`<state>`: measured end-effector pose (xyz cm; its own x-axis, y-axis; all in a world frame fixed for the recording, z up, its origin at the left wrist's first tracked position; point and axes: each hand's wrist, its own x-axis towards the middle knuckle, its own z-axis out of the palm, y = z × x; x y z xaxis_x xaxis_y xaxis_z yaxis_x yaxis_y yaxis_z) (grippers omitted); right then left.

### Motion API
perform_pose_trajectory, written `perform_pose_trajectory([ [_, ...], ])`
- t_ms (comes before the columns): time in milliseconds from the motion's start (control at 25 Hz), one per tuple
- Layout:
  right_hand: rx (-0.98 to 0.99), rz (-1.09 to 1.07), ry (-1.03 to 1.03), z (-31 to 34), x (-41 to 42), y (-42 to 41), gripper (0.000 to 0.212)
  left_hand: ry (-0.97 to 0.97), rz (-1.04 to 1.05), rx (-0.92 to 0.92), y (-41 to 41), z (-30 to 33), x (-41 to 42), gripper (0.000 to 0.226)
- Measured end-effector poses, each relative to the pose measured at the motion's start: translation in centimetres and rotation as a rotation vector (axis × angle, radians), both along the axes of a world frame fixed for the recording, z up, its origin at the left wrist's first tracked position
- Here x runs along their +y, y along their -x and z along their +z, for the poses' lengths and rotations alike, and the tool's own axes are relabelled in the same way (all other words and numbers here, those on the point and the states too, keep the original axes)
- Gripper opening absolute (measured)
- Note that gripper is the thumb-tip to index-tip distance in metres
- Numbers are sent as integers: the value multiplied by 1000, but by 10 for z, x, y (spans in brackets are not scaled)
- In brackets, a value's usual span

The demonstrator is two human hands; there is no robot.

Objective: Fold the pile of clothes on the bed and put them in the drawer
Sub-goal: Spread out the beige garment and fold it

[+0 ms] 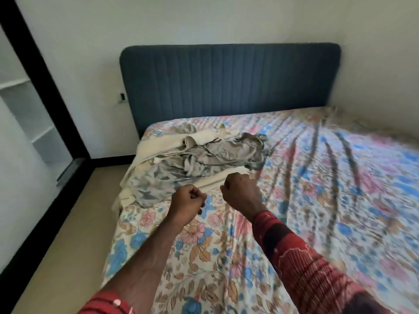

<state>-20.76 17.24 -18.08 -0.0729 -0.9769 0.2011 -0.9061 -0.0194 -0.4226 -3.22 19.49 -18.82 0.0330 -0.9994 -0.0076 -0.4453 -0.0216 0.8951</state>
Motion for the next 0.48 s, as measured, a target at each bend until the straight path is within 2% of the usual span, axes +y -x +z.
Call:
perform_pose_trajectory([
  [200,39,80,-23,-15,-102,-51,20,-43,133,56,-43,-20,-61,16],
  [480,-15,104,-141,-63,-199,-95,38,-129,164,98,-67,-37,-106,11],
])
